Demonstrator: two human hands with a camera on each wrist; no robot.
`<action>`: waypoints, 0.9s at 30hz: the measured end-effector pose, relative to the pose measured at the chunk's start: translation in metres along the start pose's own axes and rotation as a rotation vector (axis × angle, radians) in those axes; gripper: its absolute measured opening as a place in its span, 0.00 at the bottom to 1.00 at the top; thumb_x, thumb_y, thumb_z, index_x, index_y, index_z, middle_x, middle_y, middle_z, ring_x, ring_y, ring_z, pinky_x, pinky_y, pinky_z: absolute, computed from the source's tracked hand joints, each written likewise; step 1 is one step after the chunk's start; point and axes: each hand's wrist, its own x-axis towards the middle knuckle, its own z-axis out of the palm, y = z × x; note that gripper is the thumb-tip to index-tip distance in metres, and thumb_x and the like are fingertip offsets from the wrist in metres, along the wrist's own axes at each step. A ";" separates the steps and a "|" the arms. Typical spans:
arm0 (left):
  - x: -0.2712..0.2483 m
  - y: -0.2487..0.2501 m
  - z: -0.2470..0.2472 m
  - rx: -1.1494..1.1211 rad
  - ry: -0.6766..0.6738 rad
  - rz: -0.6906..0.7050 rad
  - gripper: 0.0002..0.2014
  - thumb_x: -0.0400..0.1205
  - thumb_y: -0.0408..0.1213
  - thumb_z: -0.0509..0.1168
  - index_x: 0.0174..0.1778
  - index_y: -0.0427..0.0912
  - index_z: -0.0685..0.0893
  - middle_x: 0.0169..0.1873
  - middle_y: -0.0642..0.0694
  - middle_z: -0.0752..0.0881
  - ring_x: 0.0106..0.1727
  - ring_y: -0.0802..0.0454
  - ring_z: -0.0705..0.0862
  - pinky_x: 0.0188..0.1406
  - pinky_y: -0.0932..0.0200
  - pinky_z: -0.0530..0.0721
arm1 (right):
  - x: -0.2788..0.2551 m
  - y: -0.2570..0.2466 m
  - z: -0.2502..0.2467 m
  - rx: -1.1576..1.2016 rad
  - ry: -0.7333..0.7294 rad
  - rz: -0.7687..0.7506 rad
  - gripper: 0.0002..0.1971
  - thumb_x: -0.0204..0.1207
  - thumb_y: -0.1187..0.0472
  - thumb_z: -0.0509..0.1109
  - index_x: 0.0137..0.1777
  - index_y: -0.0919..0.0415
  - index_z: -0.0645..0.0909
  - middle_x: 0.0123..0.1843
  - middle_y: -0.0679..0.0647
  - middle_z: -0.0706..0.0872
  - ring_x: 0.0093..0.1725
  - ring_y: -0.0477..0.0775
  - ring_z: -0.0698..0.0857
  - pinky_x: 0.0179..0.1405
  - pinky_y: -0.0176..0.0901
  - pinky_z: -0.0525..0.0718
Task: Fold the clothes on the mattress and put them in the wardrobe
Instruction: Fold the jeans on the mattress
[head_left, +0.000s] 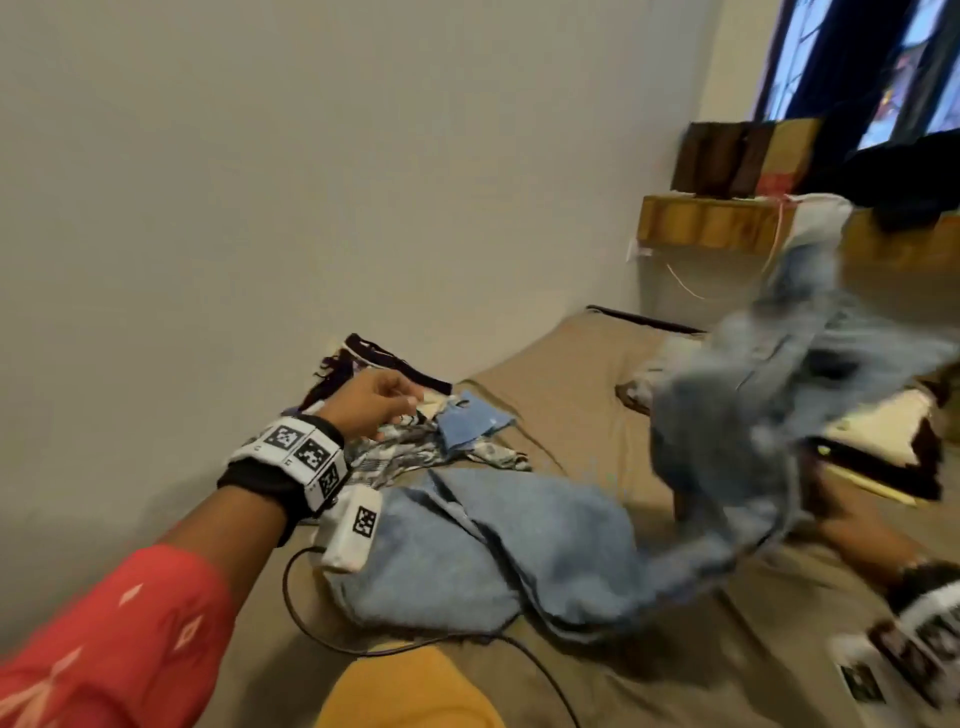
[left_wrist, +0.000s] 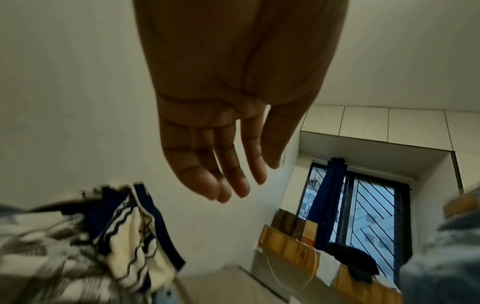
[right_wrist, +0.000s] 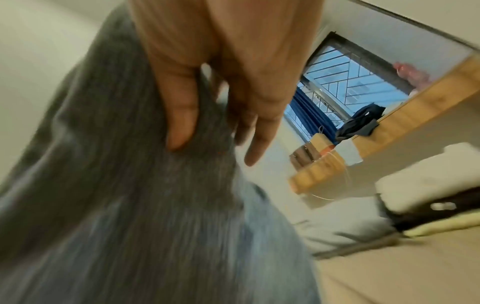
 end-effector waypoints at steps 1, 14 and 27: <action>0.005 -0.003 0.013 0.037 -0.049 -0.012 0.08 0.82 0.26 0.61 0.41 0.41 0.80 0.31 0.44 0.79 0.32 0.51 0.76 0.22 0.63 0.76 | -0.015 -0.009 -0.005 -0.146 -0.195 0.123 0.27 0.65 0.76 0.77 0.63 0.63 0.75 0.62 0.53 0.81 0.53 0.32 0.82 0.45 0.29 0.82; 0.027 -0.115 0.060 0.787 -0.341 -0.320 0.27 0.80 0.35 0.67 0.75 0.38 0.69 0.72 0.40 0.74 0.71 0.44 0.74 0.63 0.59 0.73 | -0.026 -0.015 0.086 -0.660 -0.413 -0.095 0.12 0.75 0.61 0.71 0.58 0.53 0.81 0.57 0.50 0.84 0.59 0.49 0.81 0.57 0.34 0.74; 0.041 -0.074 0.028 0.412 0.240 0.078 0.08 0.76 0.23 0.67 0.49 0.33 0.85 0.51 0.34 0.86 0.56 0.38 0.83 0.59 0.45 0.77 | -0.030 0.024 0.123 -0.882 -0.201 0.029 0.10 0.83 0.54 0.57 0.55 0.58 0.74 0.57 0.62 0.85 0.57 0.61 0.83 0.53 0.47 0.77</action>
